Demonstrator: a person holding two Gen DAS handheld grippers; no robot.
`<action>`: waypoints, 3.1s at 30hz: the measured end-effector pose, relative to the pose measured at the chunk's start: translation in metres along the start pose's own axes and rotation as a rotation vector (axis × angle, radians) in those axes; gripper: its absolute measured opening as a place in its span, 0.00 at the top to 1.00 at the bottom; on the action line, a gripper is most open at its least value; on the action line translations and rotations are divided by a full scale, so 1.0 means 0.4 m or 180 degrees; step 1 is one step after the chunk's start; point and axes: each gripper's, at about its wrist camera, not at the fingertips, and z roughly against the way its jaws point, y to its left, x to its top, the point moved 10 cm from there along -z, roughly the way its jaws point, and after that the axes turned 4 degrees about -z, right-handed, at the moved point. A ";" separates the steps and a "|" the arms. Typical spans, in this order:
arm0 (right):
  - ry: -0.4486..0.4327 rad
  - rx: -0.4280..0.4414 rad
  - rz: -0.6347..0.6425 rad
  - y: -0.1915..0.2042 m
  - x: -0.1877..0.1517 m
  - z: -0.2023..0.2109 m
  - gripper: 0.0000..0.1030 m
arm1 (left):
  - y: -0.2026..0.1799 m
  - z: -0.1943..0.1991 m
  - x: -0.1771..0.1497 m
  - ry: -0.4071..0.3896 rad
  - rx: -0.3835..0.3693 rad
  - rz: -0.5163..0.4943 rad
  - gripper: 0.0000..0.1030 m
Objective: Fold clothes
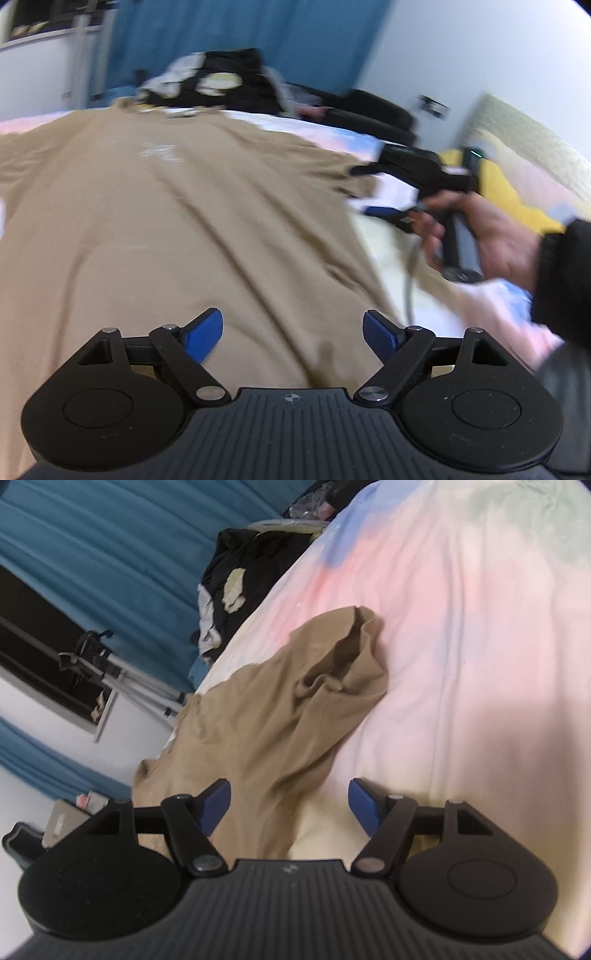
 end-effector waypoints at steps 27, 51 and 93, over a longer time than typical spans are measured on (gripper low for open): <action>-0.0715 0.0211 0.2007 0.434 0.001 -0.177 0.91 | 0.293 0.034 0.089 -0.0473 0.0527 0.0809 0.17; 0.0240 0.0389 0.3043 0.572 -0.352 -0.212 0.42 | 0.378 0.022 0.096 -0.0596 0.0750 0.0833 0.17; -0.0178 0.0113 0.1431 0.255 -0.253 0.169 0.34 | 0.239 -0.365 0.459 -0.0626 0.1279 -0.0115 0.28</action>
